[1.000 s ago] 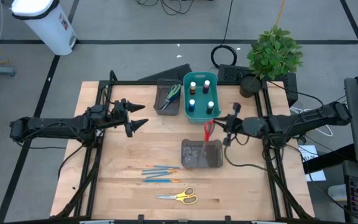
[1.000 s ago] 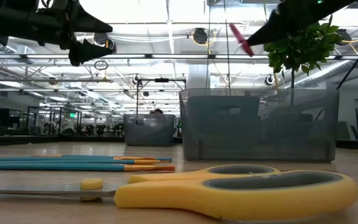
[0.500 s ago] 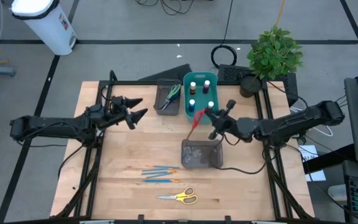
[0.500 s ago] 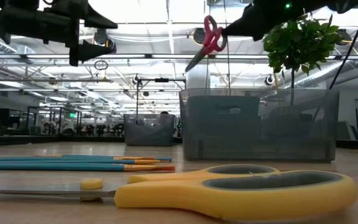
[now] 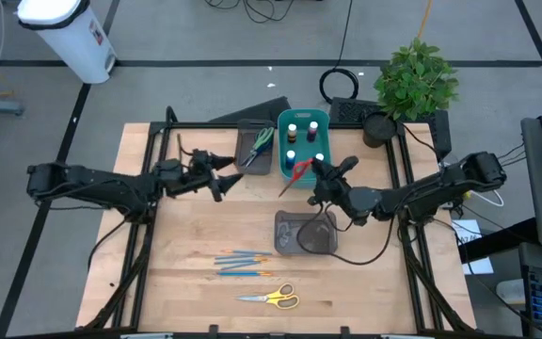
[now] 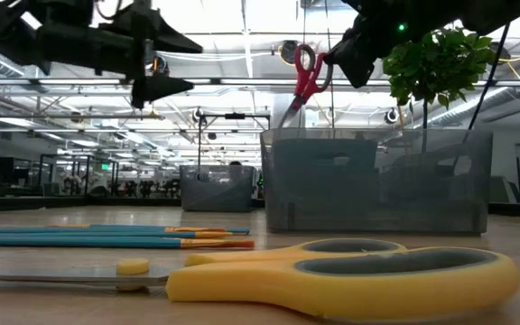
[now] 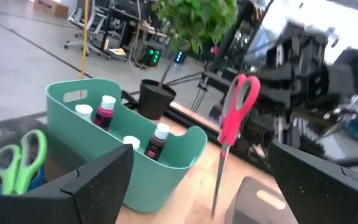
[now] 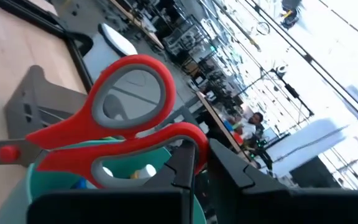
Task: Pick & Place Paint Supplies
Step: Put the red scissors into the top black bin
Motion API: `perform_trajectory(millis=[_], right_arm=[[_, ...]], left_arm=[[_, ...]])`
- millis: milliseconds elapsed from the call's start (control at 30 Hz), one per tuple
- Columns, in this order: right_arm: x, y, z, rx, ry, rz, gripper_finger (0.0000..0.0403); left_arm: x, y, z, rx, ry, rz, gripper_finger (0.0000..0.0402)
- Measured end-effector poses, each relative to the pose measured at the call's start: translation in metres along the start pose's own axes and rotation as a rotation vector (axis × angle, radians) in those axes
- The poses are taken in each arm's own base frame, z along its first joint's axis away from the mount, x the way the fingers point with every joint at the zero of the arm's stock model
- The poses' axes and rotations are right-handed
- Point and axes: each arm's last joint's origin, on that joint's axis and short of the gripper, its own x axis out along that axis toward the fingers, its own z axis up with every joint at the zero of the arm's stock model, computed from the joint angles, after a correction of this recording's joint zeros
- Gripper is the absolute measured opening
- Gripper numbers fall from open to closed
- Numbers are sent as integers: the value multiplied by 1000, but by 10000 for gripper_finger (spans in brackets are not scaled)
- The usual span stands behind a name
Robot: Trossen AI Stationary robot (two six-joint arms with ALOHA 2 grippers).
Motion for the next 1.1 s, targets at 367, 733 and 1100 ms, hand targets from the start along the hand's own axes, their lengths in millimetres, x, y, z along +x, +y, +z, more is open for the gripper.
perform_trajectory(millis=[367,733,1100], right_arm=[[0,0,1,39,-4,-4,15],[0,1,1,48,-9,1,15],[0,1,1,48,-9,1,15]], left_arm=[[64,-38,-8,187,108,-61,379],[113,-50,-40,237,254,-42,379],[127,-47,-59,285,373,-9,379]])
